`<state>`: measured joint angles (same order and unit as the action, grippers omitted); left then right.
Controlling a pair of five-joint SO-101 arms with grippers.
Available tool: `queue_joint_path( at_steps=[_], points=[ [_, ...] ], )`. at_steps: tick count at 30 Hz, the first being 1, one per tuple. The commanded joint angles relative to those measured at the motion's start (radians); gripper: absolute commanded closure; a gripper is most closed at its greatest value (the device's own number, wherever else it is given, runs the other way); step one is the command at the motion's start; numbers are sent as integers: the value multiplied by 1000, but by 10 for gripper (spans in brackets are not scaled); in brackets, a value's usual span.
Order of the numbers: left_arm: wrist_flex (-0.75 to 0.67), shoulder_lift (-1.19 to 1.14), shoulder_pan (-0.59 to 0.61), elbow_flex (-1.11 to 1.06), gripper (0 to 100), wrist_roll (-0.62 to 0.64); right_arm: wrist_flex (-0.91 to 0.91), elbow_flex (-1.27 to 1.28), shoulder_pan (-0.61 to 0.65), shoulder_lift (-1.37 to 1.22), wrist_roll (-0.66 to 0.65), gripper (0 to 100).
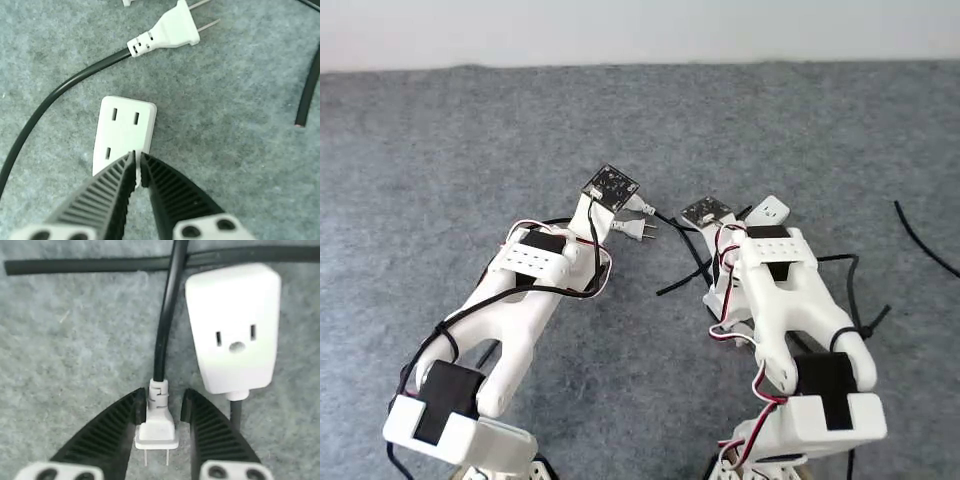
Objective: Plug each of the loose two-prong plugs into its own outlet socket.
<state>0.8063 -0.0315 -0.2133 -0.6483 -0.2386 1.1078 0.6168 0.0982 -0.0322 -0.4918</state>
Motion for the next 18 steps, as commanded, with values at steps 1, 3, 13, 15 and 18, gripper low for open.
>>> queue_joint_path(
  at_steps=[1,3,13,15,18],
  points=[
    [-17,-3,11,21,985,2,10,-49,5,5,-6,856],
    [-17,-3,11,21,985,2,10,-49,16,2,-6,857],
    [-17,-3,11,21,985,2,-24,-49,62,-1,-11,859],
    [-17,-3,11,21,985,2,-27,-49,61,-1,-14,859],
    [-17,-3,11,21,985,2,-27,-49,58,-1,-80,859]
  ],
)
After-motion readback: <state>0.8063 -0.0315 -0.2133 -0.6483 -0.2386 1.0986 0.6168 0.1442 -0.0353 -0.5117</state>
